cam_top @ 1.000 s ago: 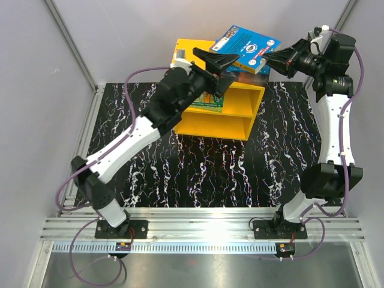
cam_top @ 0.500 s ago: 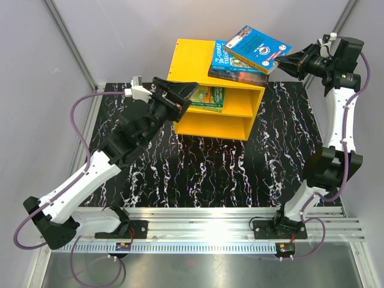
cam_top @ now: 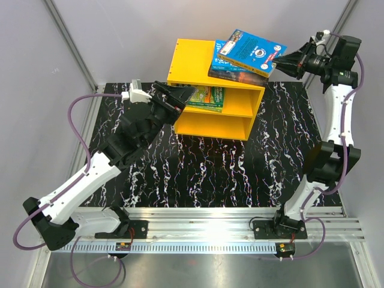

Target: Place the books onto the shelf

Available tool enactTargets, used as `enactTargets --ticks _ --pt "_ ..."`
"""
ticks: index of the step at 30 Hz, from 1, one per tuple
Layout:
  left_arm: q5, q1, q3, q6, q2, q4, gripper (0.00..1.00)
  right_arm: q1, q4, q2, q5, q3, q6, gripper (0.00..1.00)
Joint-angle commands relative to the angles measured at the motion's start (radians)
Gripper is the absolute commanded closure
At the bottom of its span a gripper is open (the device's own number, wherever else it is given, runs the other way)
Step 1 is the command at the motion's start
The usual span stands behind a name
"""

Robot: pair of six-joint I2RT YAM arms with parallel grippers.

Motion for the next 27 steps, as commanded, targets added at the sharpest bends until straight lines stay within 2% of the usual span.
enactTargets --ticks 1,4,5,6,7,13,17,18,19,21,22,24,26,27 --pt "-0.054 0.003 -0.006 0.04 -0.008 0.028 0.01 0.006 0.062 0.024 -0.063 0.065 0.019 0.85" --pt "-0.059 0.003 -0.01 0.045 -0.002 0.032 0.01 0.006 0.038 0.035 -0.054 0.086 0.004 0.54" --pt "-0.058 0.003 -0.012 0.045 0.003 0.034 0.01 0.006 0.028 0.036 -0.049 0.091 -0.015 0.27" --pt "-0.056 0.005 -0.013 0.043 0.007 0.036 0.01 0.006 -0.001 0.035 -0.046 0.095 -0.025 0.1" --pt "-0.053 0.005 -0.013 0.042 0.009 0.037 0.01 0.006 -0.016 0.033 -0.037 0.1 -0.035 0.01" --pt "-0.053 0.003 -0.004 0.052 0.014 0.019 0.01 -0.003 -0.11 0.006 0.0 0.117 -0.117 0.0" --pt "-0.088 0.005 0.0 0.11 -0.006 -0.021 0.01 -0.022 -0.281 -0.011 0.089 0.138 -0.292 0.0" --pt "-0.097 0.005 0.0 0.126 -0.014 -0.032 0.01 -0.023 -0.411 -0.02 0.133 0.149 -0.344 0.0" --pt "-0.12 0.003 -0.006 0.143 -0.02 -0.055 0.01 -0.023 -0.47 -0.028 0.259 0.163 -0.396 0.0" --pt "-0.142 0.003 -0.024 0.201 -0.049 -0.073 0.01 -0.023 -0.577 -0.071 0.38 0.148 -0.508 0.0" --pt "-0.163 0.005 -0.033 0.226 -0.061 -0.082 0.01 -0.023 -0.593 -0.092 0.481 0.104 -0.533 0.0" --pt "-0.174 0.005 -0.072 0.311 -0.098 -0.092 0.01 -0.025 -0.592 -0.182 0.567 0.031 -0.572 0.0" --pt "-0.18 0.005 -0.116 0.406 -0.14 -0.095 0.01 -0.026 -0.558 -0.262 0.668 -0.117 -0.57 0.0" --pt "-0.189 0.003 -0.134 0.426 -0.152 -0.101 0.01 -0.025 -0.506 -0.355 0.695 -0.174 -0.561 0.0"
